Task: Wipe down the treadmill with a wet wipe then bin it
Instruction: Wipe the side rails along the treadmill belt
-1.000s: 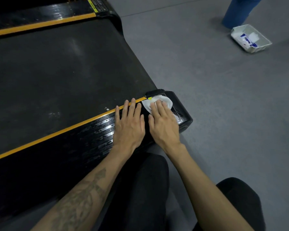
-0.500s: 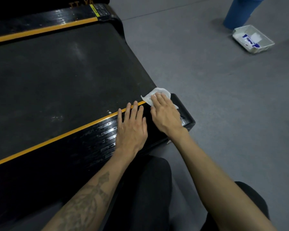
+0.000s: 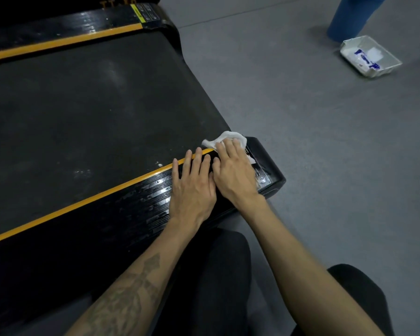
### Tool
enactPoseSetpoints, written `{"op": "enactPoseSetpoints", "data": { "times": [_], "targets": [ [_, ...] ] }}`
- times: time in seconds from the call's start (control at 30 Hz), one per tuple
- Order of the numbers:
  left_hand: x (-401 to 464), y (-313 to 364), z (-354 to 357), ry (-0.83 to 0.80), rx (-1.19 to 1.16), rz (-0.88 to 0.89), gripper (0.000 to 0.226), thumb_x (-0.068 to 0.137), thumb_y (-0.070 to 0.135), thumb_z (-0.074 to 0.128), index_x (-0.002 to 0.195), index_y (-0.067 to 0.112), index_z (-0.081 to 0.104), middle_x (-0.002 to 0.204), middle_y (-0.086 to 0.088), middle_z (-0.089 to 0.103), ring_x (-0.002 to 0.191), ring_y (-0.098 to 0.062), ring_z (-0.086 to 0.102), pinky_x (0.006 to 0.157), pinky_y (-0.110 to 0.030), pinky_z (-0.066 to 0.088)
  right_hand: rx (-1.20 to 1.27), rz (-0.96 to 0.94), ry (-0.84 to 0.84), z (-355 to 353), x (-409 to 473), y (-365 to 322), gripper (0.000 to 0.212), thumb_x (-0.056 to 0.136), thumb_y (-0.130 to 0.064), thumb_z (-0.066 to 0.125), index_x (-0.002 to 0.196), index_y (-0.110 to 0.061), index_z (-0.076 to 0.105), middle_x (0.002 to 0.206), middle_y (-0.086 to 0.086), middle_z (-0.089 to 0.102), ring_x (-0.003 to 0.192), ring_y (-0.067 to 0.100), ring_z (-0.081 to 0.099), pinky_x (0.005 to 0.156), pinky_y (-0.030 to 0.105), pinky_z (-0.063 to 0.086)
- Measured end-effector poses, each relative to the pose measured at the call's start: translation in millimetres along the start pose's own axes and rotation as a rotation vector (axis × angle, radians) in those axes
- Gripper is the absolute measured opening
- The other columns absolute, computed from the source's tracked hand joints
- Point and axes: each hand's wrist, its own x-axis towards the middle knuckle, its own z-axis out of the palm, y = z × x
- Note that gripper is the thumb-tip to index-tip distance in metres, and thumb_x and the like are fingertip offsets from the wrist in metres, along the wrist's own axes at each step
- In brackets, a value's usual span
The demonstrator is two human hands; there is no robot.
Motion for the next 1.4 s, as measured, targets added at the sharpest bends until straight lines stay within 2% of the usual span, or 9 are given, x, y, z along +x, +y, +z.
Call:
{"op": "enactPoseSetpoints", "data": {
  "times": [0.1,0.33,0.43,0.53,0.9,1.03,1.2,1.33,1.4],
  "targets": [
    [0,0,-1,-0.001,0.009,0.011,0.056,0.108,0.038,0.021,0.155,0.014,0.039,0.168,-0.009,0.029,0.157,-0.027,0.02,0.127,-0.056,0.015,-0.022,-0.006,0.01,-4,10,13,0.05,0.095,-0.026,0.024,0.126,-0.006,0.057,0.135,0.015,0.055,0.136,0.033,0.044,0.117,0.046,0.035],
    [2,2,0,-0.013,0.026,0.044,0.057,0.107,0.036,0.021,0.156,0.014,0.039,0.168,-0.008,0.028,0.157,-0.027,0.02,0.126,-0.057,0.016,0.0,0.025,0.033,-6,-1,8,0.051,0.098,-0.023,0.03,0.133,0.002,0.057,0.136,0.018,0.056,0.134,0.033,0.046,0.119,0.043,0.034],
    [3,2,0,-0.019,0.031,0.094,0.057,0.107,0.036,0.021,0.157,0.017,0.039,0.169,-0.006,0.027,0.157,-0.026,0.019,0.126,-0.057,0.016,-0.032,0.028,0.041,-13,13,20,0.05,0.096,-0.026,0.023,0.12,-0.004,0.061,0.123,0.013,0.06,0.123,0.031,0.053,0.111,0.042,0.04],
    [4,1,0,-0.018,0.015,0.11,0.057,0.107,0.036,0.021,0.157,0.016,0.039,0.169,-0.005,0.027,0.158,-0.025,0.018,0.127,-0.055,0.016,-0.019,0.095,0.038,-14,13,25,0.057,0.095,-0.029,0.02,0.125,-0.002,0.06,0.125,0.015,0.06,0.124,0.031,0.053,0.11,0.044,0.042],
    [6,5,-1,-0.001,-0.016,0.102,0.056,0.106,0.036,0.026,0.155,0.015,0.043,0.167,-0.007,0.03,0.157,-0.025,0.022,0.127,-0.054,0.019,-0.011,0.086,0.08,-17,9,31,0.037,0.1,-0.014,0.039,0.129,0.001,0.057,0.13,0.018,0.058,0.12,0.033,0.055,0.1,0.047,0.05],
    [9,6,0,0.0,-0.027,0.096,0.055,0.106,0.037,0.027,0.154,0.016,0.045,0.166,-0.008,0.032,0.156,-0.026,0.024,0.126,-0.055,0.018,0.008,-0.012,0.041,-8,0,12,0.044,0.1,-0.016,0.037,0.133,0.004,0.057,0.137,0.02,0.057,0.132,0.035,0.05,0.11,0.048,0.044],
    [10,7,0,0.0,-0.026,0.1,0.058,0.104,0.035,0.023,0.153,0.014,0.045,0.166,-0.009,0.033,0.156,-0.025,0.024,0.126,-0.055,0.018,0.007,0.062,0.029,-6,16,30,0.043,0.106,-0.016,0.038,0.145,-0.003,0.051,0.151,0.015,0.049,0.145,0.029,0.039,0.12,0.039,0.029],
    [10,6,1,-0.007,-0.023,0.116,0.056,0.106,0.033,0.023,0.154,0.014,0.044,0.166,-0.009,0.032,0.156,-0.026,0.023,0.127,-0.055,0.018,0.037,-0.002,0.05,-6,-7,27,0.043,0.101,-0.016,0.034,0.134,0.002,0.056,0.134,0.016,0.056,0.129,0.032,0.051,0.109,0.047,0.045],
    [11,6,1,-0.007,-0.019,0.119,0.055,0.106,0.033,0.023,0.154,0.014,0.044,0.167,-0.008,0.031,0.157,-0.025,0.022,0.127,-0.055,0.018,0.024,-0.044,0.04,-8,-6,30,0.044,0.101,-0.016,0.035,0.136,0.002,0.055,0.137,0.017,0.055,0.132,0.033,0.05,0.112,0.046,0.043]
  ]
}}
